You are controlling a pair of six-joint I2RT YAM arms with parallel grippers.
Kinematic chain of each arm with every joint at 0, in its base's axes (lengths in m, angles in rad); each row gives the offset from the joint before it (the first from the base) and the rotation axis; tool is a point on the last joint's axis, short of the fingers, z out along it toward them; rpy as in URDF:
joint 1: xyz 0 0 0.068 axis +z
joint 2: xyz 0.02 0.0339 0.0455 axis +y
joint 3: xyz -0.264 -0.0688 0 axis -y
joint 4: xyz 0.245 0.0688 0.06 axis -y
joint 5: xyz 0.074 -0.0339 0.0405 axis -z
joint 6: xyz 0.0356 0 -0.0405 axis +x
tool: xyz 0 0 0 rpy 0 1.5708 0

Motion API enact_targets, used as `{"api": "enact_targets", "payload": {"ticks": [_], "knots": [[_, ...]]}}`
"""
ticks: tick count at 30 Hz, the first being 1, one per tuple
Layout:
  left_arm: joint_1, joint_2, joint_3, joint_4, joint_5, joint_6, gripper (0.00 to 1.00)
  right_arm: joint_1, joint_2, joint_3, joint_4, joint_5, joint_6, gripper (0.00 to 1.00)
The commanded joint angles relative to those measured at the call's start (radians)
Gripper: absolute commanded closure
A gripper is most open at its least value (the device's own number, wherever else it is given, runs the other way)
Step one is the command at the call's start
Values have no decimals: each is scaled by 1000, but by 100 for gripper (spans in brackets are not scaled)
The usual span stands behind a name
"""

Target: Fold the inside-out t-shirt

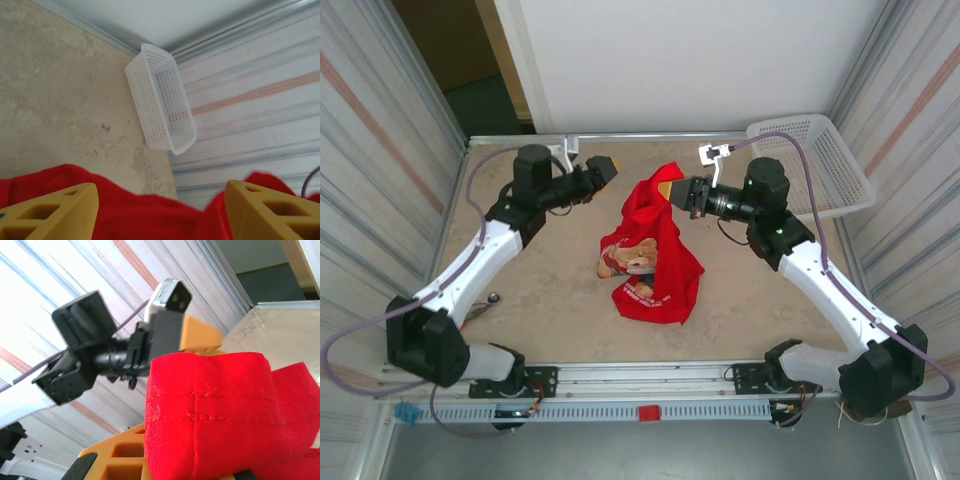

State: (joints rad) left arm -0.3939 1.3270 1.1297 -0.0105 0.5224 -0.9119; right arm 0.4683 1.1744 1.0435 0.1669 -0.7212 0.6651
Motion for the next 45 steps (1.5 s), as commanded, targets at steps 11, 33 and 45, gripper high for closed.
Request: {"api": "enact_targets", "payload": {"ticks": [11, 33, 45], "knots": [[-186, -108, 22, -193, -180, 182, 32, -7, 12, -14, 83, -18, 42, 100], [-25, -13, -259, 892, 131, -187, 100, -96, 23, -191, -17, 210, 48, 77], [-10, -27, -213, 837, 229, -146, 100, 5, -125, -68, -335, 391, -55, 55]]}}
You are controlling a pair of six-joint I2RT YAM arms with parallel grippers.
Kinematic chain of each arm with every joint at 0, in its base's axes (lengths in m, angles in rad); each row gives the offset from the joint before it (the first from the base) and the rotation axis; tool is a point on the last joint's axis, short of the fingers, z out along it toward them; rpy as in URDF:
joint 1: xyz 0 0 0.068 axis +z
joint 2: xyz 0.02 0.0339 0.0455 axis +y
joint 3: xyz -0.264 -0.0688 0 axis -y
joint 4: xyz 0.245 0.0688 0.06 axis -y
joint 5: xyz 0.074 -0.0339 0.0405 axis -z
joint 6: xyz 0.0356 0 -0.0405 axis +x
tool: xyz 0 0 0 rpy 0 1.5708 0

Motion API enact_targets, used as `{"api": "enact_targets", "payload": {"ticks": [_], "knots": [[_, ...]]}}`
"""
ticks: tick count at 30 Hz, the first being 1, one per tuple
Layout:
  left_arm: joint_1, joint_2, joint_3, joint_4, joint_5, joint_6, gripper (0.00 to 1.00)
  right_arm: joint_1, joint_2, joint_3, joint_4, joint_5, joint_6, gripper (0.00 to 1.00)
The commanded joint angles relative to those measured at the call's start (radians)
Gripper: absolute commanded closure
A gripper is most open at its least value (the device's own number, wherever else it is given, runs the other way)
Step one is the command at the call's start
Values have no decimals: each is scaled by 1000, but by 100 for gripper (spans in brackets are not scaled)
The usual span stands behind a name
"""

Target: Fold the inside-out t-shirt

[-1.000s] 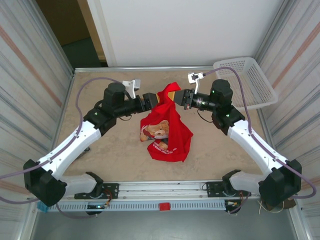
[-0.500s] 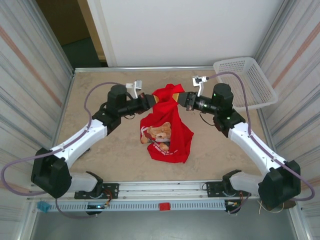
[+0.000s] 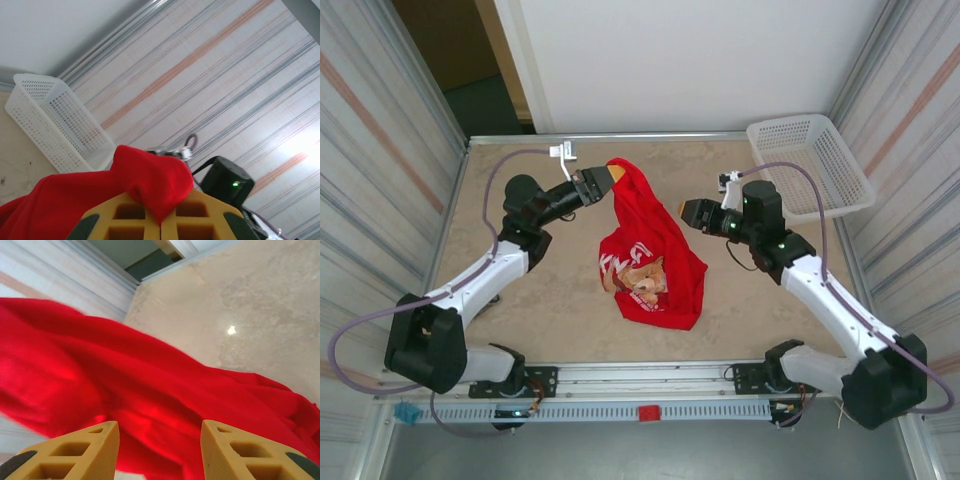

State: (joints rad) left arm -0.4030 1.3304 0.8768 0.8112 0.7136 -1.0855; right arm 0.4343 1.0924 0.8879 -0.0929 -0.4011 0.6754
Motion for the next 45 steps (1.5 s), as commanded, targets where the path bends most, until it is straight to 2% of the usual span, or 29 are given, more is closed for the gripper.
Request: {"api": "enact_targets", "payload": {"ticks": [1, 3, 5, 14, 17, 19, 20, 24, 28, 29, 32, 33, 36, 41, 43, 45], "knots": [[0, -32, 43, -1, 38, 37, 100, 65, -41, 109, -87, 83, -85, 53], [0, -33, 48, -11, 40, 39, 100, 113, -25, 145, -102, 108, -125, 45], [0, -35, 52, -24, 40, 42, 100, 148, 6, 175, -110, 125, -157, 42], [0, -43, 69, -68, 45, 50, 100, 205, 145, 262, -77, 128, -203, 43], [-3, -42, 74, -82, 49, 54, 100, 212, 195, 313, -77, 131, -215, 46], [-7, -39, 78, -89, 50, 56, 100, 216, 224, 345, -80, 138, -225, 51], [-8, -38, 79, -92, 51, 58, 100, 218, 235, 357, -83, 140, -230, 57], [-10, -34, 82, -111, 51, 63, 100, 217, 245, 396, -114, 136, -254, 100], [-2, -32, 75, -154, 42, 88, 100, 206, 187, 411, -132, 80, -264, 100], [3, -31, 72, -162, 35, 90, 94, 199, 165, 412, -129, 52, -262, 100], [28, -41, 46, -196, 3, 91, 52, 168, 101, 407, -97, -61, -241, 100], [37, -47, 39, -219, -14, 94, 42, 153, 87, 401, -78, -100, -224, 100], [47, -73, 28, -285, -46, 125, 34, 101, 69, 370, -13, -167, -158, 100], [30, -155, 31, -440, -109, 220, 31, 48, 69, 315, 53, -197, -91, 100], [0, -203, 41, -529, -164, 286, 31, 41, 73, 300, 69, -205, -75, 100], [-54, -245, 54, -596, -224, 362, 37, 38, 75, 292, 73, -203, -68, 100]]}}
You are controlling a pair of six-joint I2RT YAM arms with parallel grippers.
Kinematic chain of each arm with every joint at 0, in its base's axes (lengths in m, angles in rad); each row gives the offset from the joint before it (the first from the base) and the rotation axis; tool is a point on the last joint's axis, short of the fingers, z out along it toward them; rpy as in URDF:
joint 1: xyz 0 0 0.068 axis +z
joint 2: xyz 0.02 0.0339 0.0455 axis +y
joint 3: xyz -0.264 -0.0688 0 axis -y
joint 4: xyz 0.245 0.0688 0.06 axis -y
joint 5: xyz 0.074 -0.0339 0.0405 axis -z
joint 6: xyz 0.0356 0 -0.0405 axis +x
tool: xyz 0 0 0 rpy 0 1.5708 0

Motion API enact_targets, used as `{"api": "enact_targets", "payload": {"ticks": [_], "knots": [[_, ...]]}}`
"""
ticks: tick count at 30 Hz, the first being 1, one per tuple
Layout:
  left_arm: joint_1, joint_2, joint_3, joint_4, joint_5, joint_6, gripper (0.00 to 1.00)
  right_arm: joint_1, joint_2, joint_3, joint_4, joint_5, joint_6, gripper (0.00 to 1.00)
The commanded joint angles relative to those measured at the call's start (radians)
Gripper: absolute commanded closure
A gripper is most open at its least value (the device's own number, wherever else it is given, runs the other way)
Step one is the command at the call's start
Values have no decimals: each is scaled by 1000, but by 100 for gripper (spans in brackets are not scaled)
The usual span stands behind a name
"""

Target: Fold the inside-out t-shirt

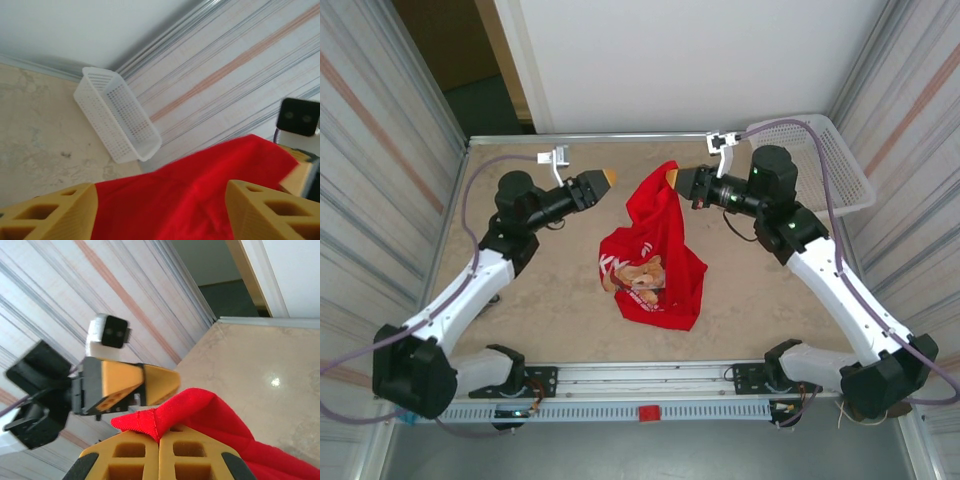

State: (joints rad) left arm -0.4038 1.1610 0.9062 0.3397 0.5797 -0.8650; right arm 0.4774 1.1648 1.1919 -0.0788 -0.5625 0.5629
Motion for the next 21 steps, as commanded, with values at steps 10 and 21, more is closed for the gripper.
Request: {"api": "enact_targets", "payload": {"ticks": [10, 21], "knots": [[-379, -17, 190, -433, -507, 506, 58, -6, 13, -37, 69, -25, 63, 100], [-401, 96, 268, -448, -599, 601, 71, -6, 16, -38, 79, -23, 74, 100]]}}
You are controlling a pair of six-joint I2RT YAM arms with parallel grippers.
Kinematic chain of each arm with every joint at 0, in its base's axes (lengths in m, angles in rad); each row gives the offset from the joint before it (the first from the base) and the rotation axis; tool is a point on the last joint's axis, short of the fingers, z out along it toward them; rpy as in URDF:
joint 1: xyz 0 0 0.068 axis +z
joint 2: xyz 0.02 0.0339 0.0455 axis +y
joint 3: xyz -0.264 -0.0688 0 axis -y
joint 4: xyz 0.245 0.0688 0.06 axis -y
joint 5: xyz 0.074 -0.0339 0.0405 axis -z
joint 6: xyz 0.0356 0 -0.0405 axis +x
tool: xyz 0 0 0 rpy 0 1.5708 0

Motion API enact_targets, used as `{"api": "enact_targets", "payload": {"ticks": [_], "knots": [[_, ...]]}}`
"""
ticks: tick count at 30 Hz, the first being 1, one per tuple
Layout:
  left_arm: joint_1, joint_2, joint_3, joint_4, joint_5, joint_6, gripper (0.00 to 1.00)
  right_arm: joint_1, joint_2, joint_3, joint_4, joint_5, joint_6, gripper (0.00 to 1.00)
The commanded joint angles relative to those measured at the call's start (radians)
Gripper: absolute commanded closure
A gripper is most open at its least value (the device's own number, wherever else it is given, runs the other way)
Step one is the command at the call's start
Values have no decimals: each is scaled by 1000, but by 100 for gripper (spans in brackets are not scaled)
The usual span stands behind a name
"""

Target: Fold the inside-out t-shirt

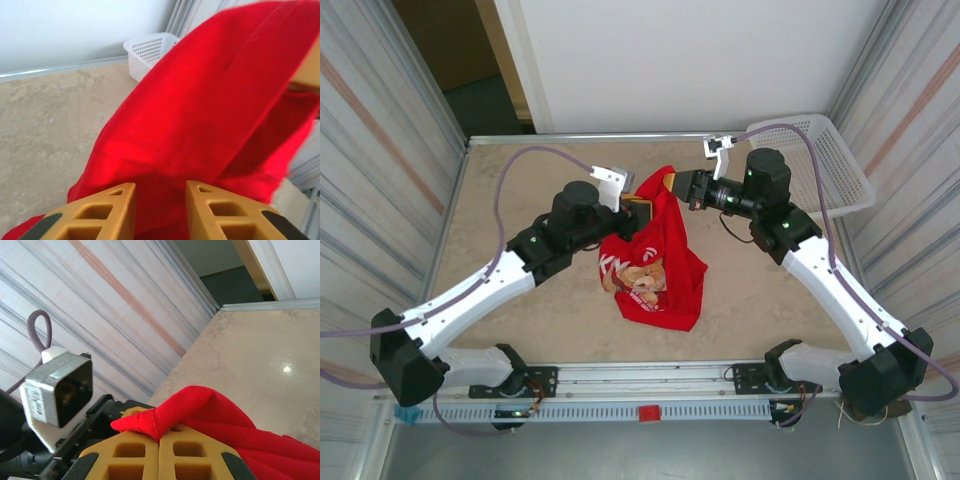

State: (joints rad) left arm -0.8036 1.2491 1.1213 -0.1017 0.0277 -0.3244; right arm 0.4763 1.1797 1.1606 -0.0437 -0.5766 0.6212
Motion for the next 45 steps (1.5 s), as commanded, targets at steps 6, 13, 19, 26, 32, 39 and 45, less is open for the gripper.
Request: {"api": "enact_targets", "payload": {"ticks": [6, 13, 19, 26, 32, 39, 45], "knots": [[-1, 35, 65, 12, -17, 83, 55, -5, 6, -6, 48, -13, 18, 100], [-1, 69, 90, 11, -31, 86, 62, 4, 15, -6, 59, -22, 26, 100], [0, 118, 176, -29, -70, 144, 100, 5, 10, -19, 52, -5, 23, 100], [59, 61, 273, -149, 112, 142, 100, -52, 47, -47, 43, 57, 40, 100], [217, 10, 259, -50, 494, -86, 100, -91, 125, -47, 89, 50, 74, 100], [247, 1, 192, 91, 559, -217, 100, -93, 138, -39, 87, 34, 73, 100], [243, 11, 126, 54, 441, -225, 91, -88, 76, -60, 64, 44, 55, 100]]}}
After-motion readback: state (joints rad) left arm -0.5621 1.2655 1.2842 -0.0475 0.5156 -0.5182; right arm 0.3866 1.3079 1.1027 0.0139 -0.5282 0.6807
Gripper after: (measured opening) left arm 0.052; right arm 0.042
